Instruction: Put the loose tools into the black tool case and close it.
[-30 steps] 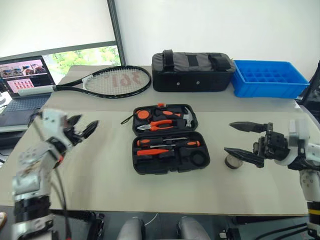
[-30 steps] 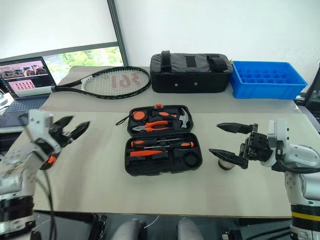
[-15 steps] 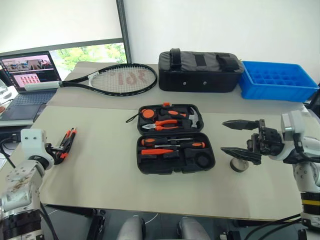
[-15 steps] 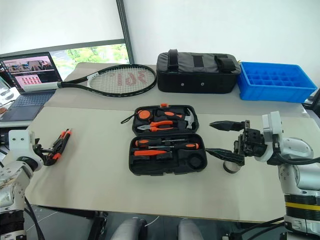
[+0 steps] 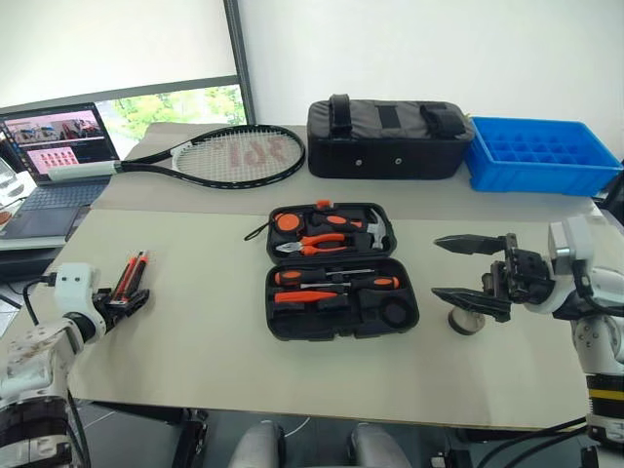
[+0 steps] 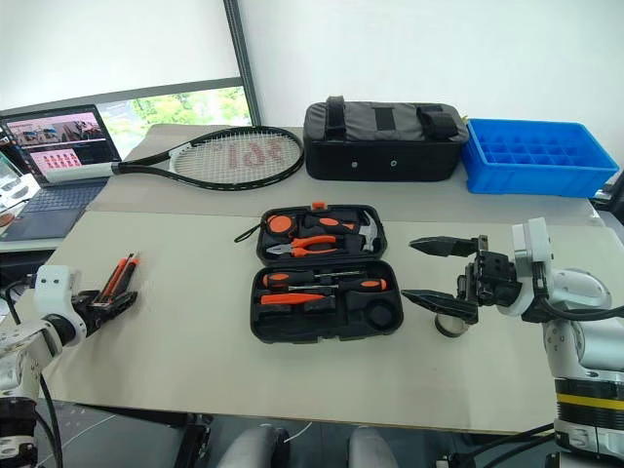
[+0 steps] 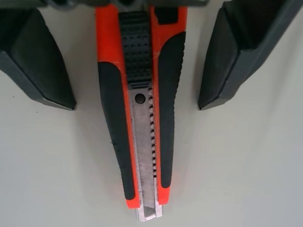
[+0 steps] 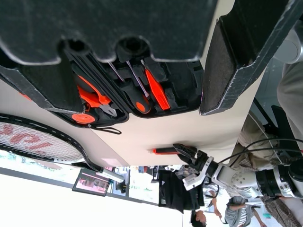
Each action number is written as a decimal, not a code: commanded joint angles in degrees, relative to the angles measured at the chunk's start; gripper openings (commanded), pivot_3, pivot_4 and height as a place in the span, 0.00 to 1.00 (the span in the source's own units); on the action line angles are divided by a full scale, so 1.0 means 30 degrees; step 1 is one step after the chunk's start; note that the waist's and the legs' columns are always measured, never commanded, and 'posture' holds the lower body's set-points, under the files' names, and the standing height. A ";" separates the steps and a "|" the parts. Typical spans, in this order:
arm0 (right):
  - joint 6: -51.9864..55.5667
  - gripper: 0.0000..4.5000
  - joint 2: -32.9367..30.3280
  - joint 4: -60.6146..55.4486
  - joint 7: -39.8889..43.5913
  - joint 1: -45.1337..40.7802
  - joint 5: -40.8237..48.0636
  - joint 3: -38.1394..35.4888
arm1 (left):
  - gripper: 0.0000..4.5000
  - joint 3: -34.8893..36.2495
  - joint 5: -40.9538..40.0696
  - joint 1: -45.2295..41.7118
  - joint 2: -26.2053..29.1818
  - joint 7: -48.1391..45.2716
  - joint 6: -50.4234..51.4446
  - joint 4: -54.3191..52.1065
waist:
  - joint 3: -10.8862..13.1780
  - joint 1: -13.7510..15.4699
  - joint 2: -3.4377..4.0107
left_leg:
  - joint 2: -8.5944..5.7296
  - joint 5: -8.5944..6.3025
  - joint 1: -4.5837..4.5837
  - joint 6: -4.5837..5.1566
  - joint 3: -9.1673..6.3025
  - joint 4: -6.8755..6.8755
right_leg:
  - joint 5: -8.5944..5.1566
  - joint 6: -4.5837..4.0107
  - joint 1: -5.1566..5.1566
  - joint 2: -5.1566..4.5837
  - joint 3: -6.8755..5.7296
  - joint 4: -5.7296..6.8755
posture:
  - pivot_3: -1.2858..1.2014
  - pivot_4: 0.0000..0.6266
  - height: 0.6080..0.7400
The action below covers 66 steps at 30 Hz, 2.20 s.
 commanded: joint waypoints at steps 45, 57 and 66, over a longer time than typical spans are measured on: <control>-0.0906 1.00 -0.0258 -0.4338 -0.2233 0.6006 0.0481 -0.3849 | 0.39 -1.7540 0.3711 -0.6663 -0.1171 -1.0138 0.1319 -1.1422 | 0.0008 -0.0034 -0.0101 | 0.0025 0.0014 -0.0241 -0.0005 0.0008 0.0192 | -0.0008 0.0011 -0.0020 0.0337 0.0124 -0.0027 | 0.52 0.24 0.75; -0.0877 1.00 -0.0352 -0.4467 -0.2399 0.6128 0.0447 -0.3861 | 0.96 -1.4688 0.2572 -0.7548 -0.1407 -0.9875 0.1232 -1.2455 | 0.0005 -0.0026 -0.0092 | 0.0021 0.0008 -0.0278 0.0004 -0.0004 0.0239 | -0.0008 0.0012 -0.0017 0.0339 0.0131 -0.0024 | 0.52 0.24 0.75; -0.0635 1.00 -0.0325 -0.4812 -0.2626 0.6406 0.0579 -0.3936 | 0.71 -1.4072 0.1491 -0.7792 -0.3543 -1.0051 -0.1026 -1.0060 | -0.0019 0.0008 -0.0049 | 0.0004 0.0008 -0.0278 0.0004 -0.0010 0.0270 | -0.0009 0.0014 -0.0002 0.0332 0.0129 -0.0015 | 0.52 0.24 0.75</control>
